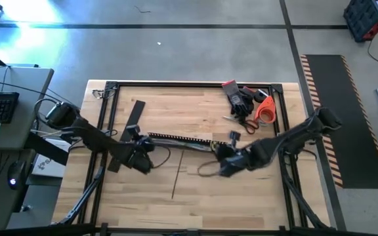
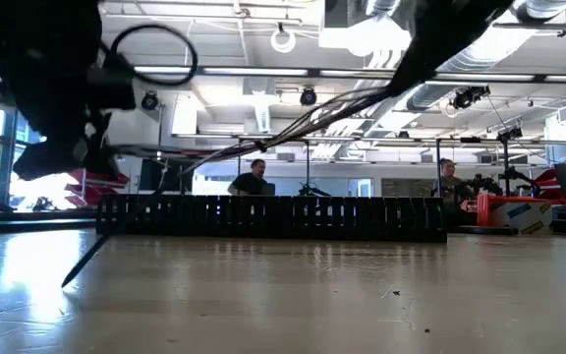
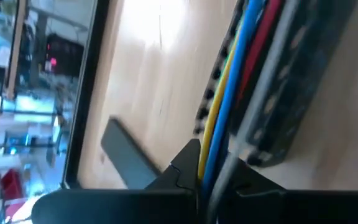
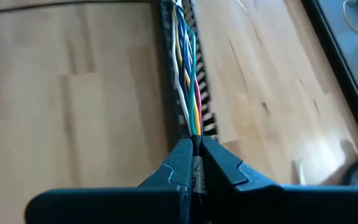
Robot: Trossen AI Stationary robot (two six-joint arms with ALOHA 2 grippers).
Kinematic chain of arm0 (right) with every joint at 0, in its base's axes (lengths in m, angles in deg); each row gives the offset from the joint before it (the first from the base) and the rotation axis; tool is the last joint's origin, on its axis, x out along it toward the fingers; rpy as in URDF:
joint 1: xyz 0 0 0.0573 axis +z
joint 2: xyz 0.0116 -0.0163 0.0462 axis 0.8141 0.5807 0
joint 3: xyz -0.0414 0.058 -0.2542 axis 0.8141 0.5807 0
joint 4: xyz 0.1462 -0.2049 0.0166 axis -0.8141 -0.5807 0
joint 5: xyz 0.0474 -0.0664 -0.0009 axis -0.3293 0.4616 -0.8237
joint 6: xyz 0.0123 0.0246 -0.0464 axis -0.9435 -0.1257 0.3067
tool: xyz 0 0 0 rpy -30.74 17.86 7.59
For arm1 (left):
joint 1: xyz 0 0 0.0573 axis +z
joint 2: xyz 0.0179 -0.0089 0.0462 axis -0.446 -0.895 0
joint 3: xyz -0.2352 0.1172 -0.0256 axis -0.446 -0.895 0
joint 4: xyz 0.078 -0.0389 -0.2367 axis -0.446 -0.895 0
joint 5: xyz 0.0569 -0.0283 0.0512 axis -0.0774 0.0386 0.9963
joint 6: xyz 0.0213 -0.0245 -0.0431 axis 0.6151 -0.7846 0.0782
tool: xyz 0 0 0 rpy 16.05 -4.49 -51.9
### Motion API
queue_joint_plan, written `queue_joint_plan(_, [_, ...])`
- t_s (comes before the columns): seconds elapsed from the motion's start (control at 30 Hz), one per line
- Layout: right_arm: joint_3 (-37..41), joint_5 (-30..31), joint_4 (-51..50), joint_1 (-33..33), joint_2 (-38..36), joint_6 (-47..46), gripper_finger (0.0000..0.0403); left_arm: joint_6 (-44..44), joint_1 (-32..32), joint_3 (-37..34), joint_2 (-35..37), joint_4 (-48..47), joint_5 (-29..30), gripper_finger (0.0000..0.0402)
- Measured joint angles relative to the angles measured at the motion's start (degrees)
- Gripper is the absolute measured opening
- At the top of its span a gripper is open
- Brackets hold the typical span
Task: Ziptie cables
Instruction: Put the zip-tied cables into the black cable duct
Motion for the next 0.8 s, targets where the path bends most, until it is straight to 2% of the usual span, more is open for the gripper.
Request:
queue_joint_plan(0.27, [0.02,-5.0,0.17,-7.25,1.65,6.44,0.0001,6.02,4.05,-8.32,0.23,10.29,-3.85,0.0])
queue_joint_plan(0.53, [0.02,-7.7,-0.9,-10.68,3.94,8.28,0.0001,3.99,5.18,-11.17,0.23,10.39,-4.22,0.0004])
queue_joint_plan(0.63, [0.02,-8.38,-2.47,-10.7,4.91,8.27,0.0003,3.76,5.17,-11.17,0.76,10.32,-6.04,0.0025])
queue_joint_plan(0.8, [0.02,-8.46,-6.09,-9.81,5.73,6.76,0.0004,2.92,5.15,-11.19,0.98,10.13,-8.26,0.0087])
